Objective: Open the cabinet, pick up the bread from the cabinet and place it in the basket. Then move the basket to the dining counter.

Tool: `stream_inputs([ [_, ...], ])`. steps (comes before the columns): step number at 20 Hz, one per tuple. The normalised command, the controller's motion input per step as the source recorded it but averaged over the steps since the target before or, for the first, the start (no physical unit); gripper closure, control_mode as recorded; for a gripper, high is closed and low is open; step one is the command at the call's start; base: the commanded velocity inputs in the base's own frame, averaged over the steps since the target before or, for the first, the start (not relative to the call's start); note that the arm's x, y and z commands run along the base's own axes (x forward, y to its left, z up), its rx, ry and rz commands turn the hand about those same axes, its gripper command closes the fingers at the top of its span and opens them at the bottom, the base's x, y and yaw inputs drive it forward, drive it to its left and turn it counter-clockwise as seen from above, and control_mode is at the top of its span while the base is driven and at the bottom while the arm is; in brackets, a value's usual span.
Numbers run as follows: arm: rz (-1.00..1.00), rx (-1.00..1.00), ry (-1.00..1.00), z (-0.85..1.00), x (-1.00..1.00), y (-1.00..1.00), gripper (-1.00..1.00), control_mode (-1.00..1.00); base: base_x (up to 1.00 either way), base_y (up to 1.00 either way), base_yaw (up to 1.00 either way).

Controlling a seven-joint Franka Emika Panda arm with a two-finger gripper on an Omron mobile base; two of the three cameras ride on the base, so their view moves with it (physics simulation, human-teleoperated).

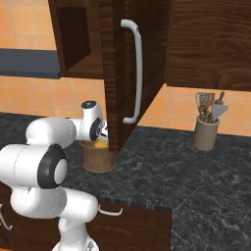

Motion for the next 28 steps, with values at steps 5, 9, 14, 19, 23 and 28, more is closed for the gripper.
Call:
stream_inputs([
  [5, 0.00, 0.00, 0.00, -0.21, -0.40, 0.00, -1.00, -1.00, 0.00, 0.00, 0.00],
  [9, 0.01, 0.00, -0.01, 0.07, -0.85, 0.00, -1.00, -1.00, 0.00, 0.00, 0.00],
  [14, 0.02, 0.00, -0.06, 0.19, -0.32, 0.02, -1.00, -1.00, 0.00, 0.00, 0.00],
  [19, 0.08, 0.00, -0.08, 0.66, -0.55, 0.24, -1.00, -1.00, 0.00, 0.00, 0.00],
  [23, 0.29, -0.11, -0.05, 0.59, -0.99, 0.36, -1.00, -1.00, 0.00, 0.00, 0.00],
  [28, 0.48, -0.19, 0.02, -0.18, -0.35, 0.16, -1.00, -1.00, 0.00, 0.00, 0.00],
])
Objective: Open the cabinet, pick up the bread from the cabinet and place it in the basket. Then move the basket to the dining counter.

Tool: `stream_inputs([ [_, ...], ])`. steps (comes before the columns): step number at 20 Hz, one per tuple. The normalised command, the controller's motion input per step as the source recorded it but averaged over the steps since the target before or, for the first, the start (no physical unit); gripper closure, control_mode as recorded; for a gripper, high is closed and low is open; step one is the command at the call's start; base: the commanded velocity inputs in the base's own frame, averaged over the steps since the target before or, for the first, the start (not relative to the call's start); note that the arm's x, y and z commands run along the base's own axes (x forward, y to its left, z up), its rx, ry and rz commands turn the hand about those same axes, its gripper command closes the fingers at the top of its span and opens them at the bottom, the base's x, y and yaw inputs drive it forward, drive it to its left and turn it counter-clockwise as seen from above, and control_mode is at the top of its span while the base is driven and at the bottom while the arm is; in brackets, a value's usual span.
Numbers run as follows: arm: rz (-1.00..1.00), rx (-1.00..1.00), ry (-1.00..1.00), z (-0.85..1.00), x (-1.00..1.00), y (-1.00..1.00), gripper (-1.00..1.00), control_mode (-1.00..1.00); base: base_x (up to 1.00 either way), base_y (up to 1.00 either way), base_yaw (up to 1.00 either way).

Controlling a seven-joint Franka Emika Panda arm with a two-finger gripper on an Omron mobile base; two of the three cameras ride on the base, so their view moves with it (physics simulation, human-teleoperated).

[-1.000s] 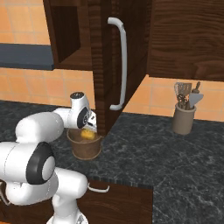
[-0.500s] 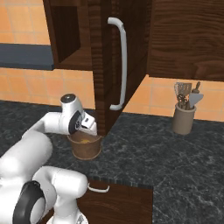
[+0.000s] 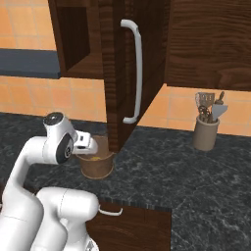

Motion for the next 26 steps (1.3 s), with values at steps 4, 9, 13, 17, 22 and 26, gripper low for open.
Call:
stream_inputs([
  [4, 0.47, -0.12, 0.01, -0.06, 0.18, 0.00, -1.00, -1.00, 0.00, 0.00, 0.00],
  [9, 0.39, -0.11, 0.02, -0.26, 0.53, 0.00, -1.00, -1.00, 0.00, 0.00, 0.00],
  [13, 0.30, -0.17, 0.10, -0.50, 0.36, 0.21, -1.00, -1.00, 0.00, 0.00, 0.00],
  [17, 0.22, -0.20, 0.15, -0.92, 0.04, 0.03, -1.00, -1.00, 0.00, 0.00, 0.00],
  [22, 0.12, -0.14, 0.09, -0.92, 0.05, -0.01, -1.00, -1.00, 0.00, 0.00, 0.00],
  [26, 0.10, -0.12, 0.00, -0.83, -0.74, -0.22, 1.00, -1.00, 0.00, 0.00, 0.00],
])
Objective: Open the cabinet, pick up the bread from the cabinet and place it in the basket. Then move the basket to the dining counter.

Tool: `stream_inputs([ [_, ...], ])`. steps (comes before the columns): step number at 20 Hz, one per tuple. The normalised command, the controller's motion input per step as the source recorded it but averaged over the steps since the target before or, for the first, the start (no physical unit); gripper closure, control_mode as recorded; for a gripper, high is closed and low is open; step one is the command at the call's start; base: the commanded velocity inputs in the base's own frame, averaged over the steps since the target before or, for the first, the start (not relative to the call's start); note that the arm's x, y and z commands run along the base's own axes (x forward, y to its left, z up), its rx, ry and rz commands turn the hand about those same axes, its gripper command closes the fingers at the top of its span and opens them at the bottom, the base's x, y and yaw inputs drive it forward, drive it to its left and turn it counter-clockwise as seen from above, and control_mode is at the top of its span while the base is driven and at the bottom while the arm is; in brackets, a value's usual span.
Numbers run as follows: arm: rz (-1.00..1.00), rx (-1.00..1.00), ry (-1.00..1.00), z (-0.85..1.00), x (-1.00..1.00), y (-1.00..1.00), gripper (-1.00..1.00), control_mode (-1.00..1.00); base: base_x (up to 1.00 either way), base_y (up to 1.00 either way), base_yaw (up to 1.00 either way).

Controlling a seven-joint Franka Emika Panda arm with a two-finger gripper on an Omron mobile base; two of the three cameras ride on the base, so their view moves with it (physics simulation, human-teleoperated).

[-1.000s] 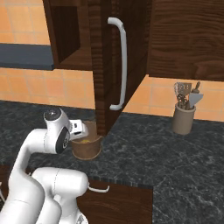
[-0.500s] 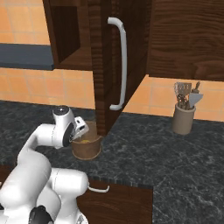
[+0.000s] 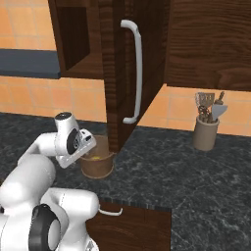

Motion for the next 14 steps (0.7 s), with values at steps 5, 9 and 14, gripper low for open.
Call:
stream_inputs([
  [5, 0.03, -0.04, -0.07, -0.37, -0.86, -0.33, 1.00, -1.00, 0.00, 0.00, 0.00],
  [9, 0.07, 0.00, -0.05, 0.91, 0.00, 0.04, 1.00, -1.00, 0.00, 0.00, 0.00],
  [14, 0.12, 0.00, -0.12, 1.00, -0.87, 0.34, 1.00, -1.00, 0.00, 0.00, 0.00],
])
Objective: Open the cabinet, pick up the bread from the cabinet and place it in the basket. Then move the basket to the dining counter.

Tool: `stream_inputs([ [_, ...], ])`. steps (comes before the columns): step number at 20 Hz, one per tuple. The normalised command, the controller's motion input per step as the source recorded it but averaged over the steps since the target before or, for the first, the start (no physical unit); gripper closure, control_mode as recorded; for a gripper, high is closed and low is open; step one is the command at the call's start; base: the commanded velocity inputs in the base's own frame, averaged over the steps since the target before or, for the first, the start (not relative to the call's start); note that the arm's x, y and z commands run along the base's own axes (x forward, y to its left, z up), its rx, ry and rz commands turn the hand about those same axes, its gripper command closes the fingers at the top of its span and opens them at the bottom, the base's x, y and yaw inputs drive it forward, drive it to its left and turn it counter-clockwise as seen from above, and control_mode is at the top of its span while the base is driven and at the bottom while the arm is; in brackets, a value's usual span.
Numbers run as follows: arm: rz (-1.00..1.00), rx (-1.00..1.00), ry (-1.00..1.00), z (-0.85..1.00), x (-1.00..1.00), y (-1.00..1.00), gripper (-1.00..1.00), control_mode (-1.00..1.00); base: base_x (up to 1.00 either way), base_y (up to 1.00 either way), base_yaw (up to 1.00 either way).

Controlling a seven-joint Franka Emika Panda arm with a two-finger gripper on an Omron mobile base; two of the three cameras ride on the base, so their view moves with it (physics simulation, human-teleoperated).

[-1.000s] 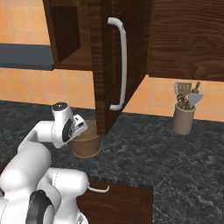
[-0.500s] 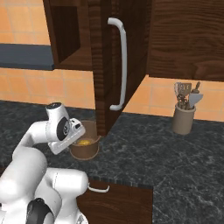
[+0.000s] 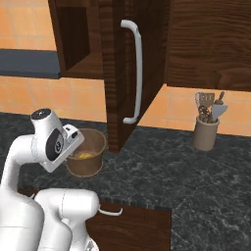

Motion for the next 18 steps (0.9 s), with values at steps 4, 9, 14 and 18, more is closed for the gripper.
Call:
stream_inputs([
  [4, 0.14, 0.00, 0.00, 0.85, -0.80, 0.72, 1.00, -1.00, 0.00, 0.00, 0.00],
  [9, 0.06, 0.00, 0.01, 0.38, -0.21, 0.22, 1.00, -1.00, 0.00, 0.00, 0.00],
  [14, 0.00, 0.00, 0.00, 0.00, 0.00, 0.00, 1.00, -1.00, 0.00, 0.00, 0.00],
  [18, 0.00, 0.00, 0.00, 0.00, -0.06, 0.00, 1.00, -1.00, 0.00, 0.00, 0.00],
])
